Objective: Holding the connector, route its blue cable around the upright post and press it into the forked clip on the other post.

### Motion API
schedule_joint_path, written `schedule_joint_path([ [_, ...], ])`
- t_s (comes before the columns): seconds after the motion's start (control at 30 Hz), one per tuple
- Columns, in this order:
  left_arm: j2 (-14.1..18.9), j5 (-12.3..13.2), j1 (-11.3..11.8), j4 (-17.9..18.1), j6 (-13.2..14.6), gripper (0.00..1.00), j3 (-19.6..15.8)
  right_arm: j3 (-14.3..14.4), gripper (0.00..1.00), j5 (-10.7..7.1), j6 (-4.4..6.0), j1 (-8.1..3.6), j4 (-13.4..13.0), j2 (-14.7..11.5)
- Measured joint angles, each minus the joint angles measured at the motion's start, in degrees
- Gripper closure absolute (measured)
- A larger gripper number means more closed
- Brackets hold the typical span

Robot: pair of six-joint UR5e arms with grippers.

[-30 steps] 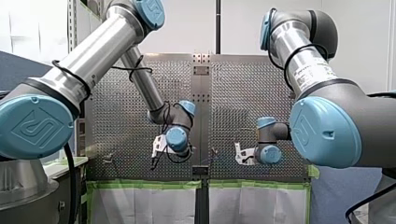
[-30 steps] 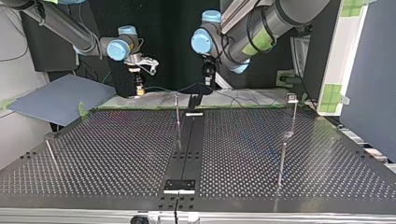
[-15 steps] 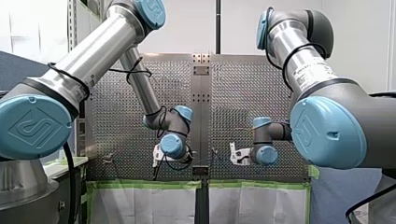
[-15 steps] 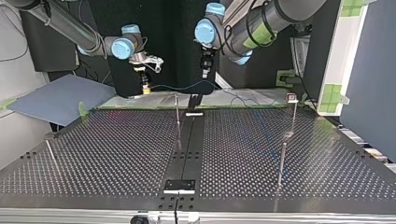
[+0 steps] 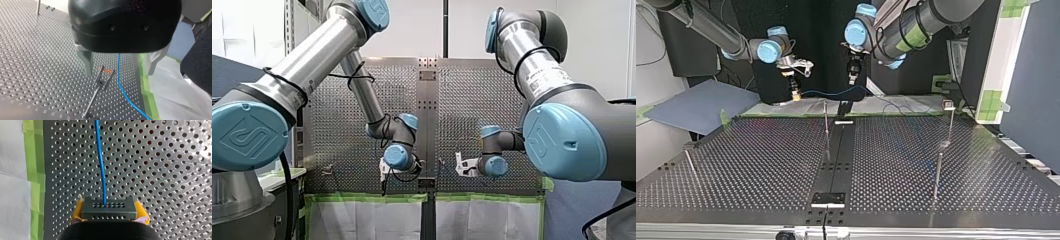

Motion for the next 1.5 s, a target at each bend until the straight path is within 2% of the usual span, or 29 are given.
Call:
schedule_joint_path([
  [0.27,-0.41,0.11,-0.07,0.27,-0.43,0.0,0.03,0.0,1.0,-0.91,0.59,-0.42,-0.34,0.0],
  [0.43,-1.9,0.46,0.01,1.25,-0.74,0.0,0.57,-0.01,1.0,-2.72,1.78,-0.81,-0.95,0.07],
  [0.63,-2.81,0.7,0.0,1.8,-1.09,0.0,1.77,-0.01,1.0,-3.8,2.93,-0.89,-1.25,0.25],
  [0.83,-2.87,0.75,-0.22,2.79,-2.18,0.0,2.16,-0.01,1.0,-3.94,3.87,-0.93,-1.39,0.44],
  [1.27,-2.98,1.4,-0.99,3.24,-4.02,0.0,2.35,0.0,1.0,-4.01,5.07,-0.94,-1.87,0.67],
  [1.5,-5.21,1.58,-1.27,2.08,-4.42,0.0,4.42,0.01,1.0,-4.31,5.3,-0.94,-2.17,0.89],
])
